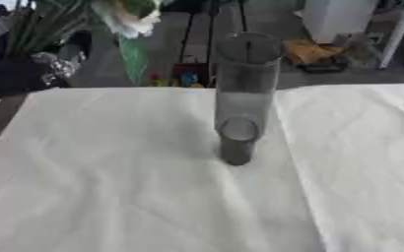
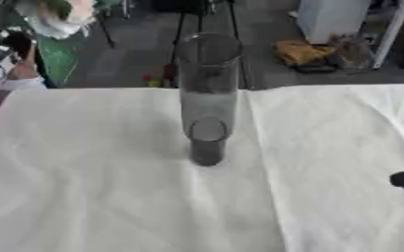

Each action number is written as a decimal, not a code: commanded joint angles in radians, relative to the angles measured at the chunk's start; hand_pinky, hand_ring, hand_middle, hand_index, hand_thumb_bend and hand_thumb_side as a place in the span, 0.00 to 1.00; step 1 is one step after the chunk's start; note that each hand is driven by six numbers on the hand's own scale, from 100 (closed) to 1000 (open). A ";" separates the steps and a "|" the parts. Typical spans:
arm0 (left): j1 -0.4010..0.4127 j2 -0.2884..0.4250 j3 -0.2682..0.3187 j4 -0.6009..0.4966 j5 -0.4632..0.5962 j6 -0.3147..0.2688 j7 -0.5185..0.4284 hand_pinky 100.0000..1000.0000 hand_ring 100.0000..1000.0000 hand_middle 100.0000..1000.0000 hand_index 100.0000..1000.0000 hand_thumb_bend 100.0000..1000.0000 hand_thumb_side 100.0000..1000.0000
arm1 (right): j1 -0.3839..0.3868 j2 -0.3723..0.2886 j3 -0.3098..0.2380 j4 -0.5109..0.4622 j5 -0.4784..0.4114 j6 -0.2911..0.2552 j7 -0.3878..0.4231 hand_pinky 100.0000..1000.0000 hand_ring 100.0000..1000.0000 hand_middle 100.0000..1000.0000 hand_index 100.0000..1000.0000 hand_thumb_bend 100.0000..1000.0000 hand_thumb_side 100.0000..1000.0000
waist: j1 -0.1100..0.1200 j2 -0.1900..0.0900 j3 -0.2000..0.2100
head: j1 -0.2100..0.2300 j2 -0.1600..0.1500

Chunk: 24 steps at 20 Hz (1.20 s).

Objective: Arrange flowers into the vase.

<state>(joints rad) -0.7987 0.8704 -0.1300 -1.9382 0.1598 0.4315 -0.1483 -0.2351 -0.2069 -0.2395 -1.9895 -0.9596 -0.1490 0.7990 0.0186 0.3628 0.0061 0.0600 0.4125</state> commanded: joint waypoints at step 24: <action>-0.207 -0.075 -0.019 0.025 0.544 -0.214 0.491 0.00 0.00 0.00 0.00 0.00 0.59 | -0.002 -0.023 0.005 -0.010 0.012 0.007 0.008 0.79 0.92 0.55 0.89 0.00 0.91 | 0.016 -0.025 -0.027 | 0.011 -0.001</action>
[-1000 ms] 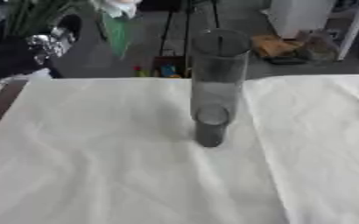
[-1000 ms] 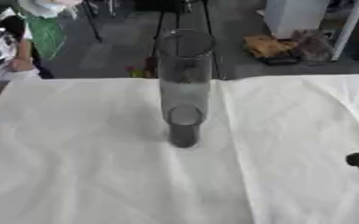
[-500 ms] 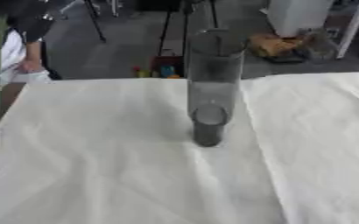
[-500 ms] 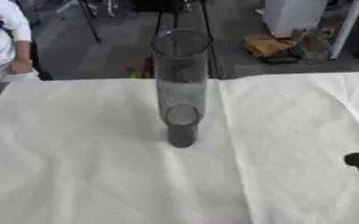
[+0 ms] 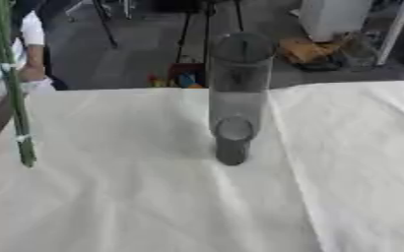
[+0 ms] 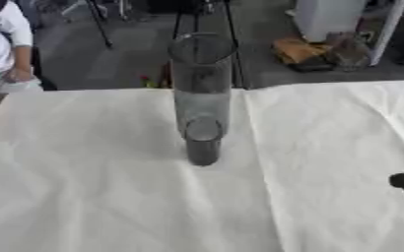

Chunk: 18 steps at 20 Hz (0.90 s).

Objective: Arrange flowers into the vase.

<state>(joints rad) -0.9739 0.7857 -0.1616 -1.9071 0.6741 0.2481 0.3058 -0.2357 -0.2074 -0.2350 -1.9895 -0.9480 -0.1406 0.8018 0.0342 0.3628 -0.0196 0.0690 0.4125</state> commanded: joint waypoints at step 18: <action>-0.130 -0.037 0.013 0.022 0.125 -0.231 0.194 0.00 0.00 0.00 0.00 0.00 0.54 | 0.000 -0.023 0.004 -0.010 0.011 -0.005 0.019 0.79 0.92 0.55 0.88 0.00 0.91 | 0.017 -0.018 -0.037 | 0.015 -0.006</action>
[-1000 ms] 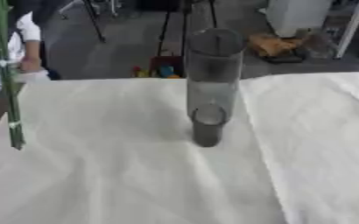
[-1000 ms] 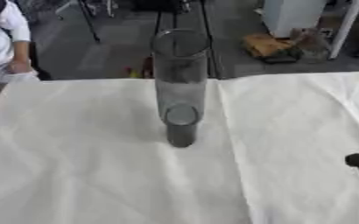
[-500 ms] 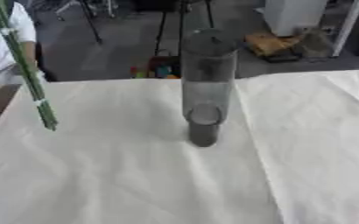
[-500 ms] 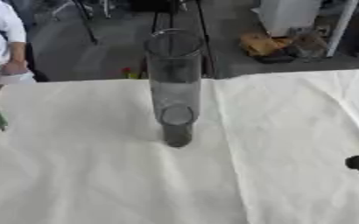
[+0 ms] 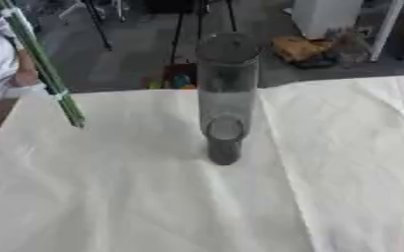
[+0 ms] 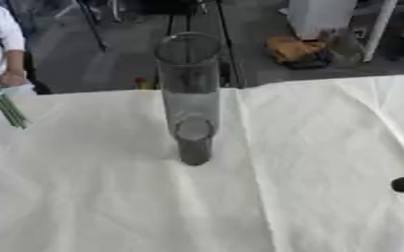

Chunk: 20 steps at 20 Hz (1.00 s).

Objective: Arrange flowers into the vase.

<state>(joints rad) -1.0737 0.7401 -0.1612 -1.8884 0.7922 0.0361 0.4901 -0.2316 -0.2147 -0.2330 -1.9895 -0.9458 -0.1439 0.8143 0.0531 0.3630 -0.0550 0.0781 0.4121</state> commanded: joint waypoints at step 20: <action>-0.157 -0.067 0.016 0.038 -0.018 -0.146 0.061 0.00 0.00 0.00 0.00 0.05 0.43 | -0.009 -0.012 0.026 -0.010 0.011 0.028 0.054 0.78 0.92 0.53 0.87 0.00 0.90 | 0.023 -0.009 -0.067 | 0.052 -0.004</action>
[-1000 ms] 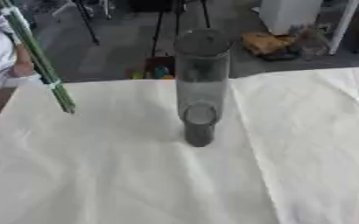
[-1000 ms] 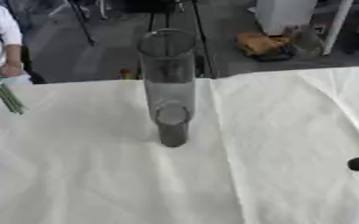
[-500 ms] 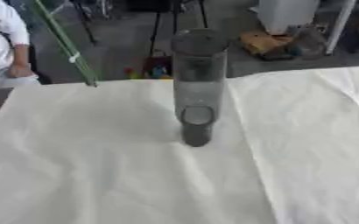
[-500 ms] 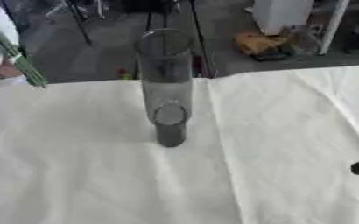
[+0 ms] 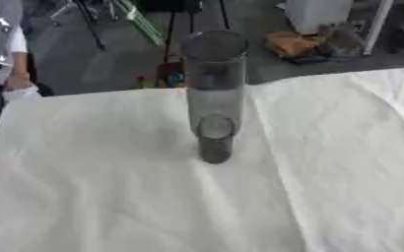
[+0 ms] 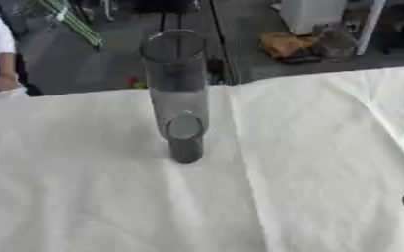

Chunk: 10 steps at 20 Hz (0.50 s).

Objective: Arrange flowers into the vase.

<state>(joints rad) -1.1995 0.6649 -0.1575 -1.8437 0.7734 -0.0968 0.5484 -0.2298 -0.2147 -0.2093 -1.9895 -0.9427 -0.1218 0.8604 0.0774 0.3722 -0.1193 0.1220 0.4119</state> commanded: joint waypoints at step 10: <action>-0.058 0.020 0.021 -0.033 -0.091 -0.046 0.006 0.00 0.00 0.00 0.00 0.07 0.37 | -0.010 -0.004 0.013 -0.010 0.047 0.022 0.027 0.80 0.93 0.52 0.87 0.00 0.90 | 0.016 -0.007 -0.022 | 0.027 -0.004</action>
<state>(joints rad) -1.2354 0.6595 -0.1468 -1.8645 0.6965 -0.1410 0.5552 -0.2325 -0.2139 -0.1962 -1.9895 -0.9063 -0.0994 0.8833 0.0979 0.3844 -0.1421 0.1443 0.4120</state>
